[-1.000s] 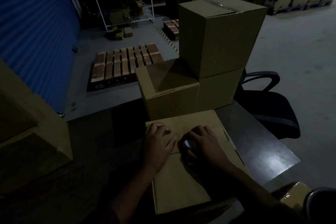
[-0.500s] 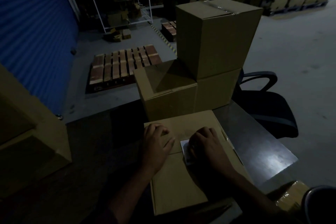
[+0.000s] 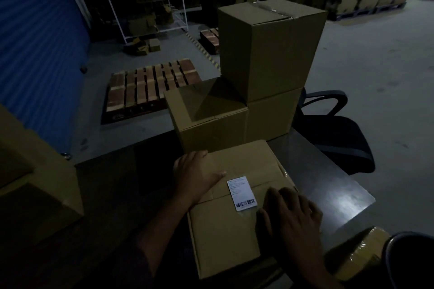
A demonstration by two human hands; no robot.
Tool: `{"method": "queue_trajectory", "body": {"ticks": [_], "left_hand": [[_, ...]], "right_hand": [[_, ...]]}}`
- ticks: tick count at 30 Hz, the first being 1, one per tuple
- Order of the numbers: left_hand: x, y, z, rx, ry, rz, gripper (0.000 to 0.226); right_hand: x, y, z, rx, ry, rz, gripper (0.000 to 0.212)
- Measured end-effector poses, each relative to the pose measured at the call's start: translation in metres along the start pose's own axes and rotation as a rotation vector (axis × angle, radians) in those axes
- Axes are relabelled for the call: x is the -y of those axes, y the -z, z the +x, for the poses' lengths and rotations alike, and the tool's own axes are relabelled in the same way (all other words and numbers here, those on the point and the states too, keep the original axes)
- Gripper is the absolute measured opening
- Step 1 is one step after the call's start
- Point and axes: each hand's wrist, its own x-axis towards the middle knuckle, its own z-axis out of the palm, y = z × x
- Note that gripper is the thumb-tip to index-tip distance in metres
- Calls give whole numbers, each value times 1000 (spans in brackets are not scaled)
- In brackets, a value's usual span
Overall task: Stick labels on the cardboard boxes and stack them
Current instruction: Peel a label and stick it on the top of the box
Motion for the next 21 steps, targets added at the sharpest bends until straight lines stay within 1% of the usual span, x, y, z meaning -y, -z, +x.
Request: {"method": "queue_trajectory", "body": {"ticks": [1,3,6,9,11,13,14,15,18,19,21], "left_hand": [[2,0,-1,-20,27,16,79],[6,1,-4,-74,100,71,76],[15,11,-20,-80,224,119,83],[19,16,-47,-40,304,-41,84],[13,13,-67,20,317,-113,82],[5,8,-81,61,315,-110,93],[3,7,-85,62,312,-105,100],[0,8,-86,48,309,-114,99],[-7,16,-82,-21,238,-167,80],[-10,16,-78,-49,205,-172,77],[-14,12,-69,-109,136,-148,73]], "right_hand": [[-1,-2,2,9,28,22,61],[-8,-10,14,98,82,42,63],[-20,-23,50,238,189,89,63],[-28,-33,91,277,269,228,65],[-26,-34,110,317,315,266,68],[-19,-33,118,342,315,276,72],[-14,-31,117,334,284,285,72],[-9,-28,114,305,248,291,70],[3,-24,87,163,231,227,49],[4,-24,77,136,240,195,43],[7,-25,67,140,245,142,40]]}}
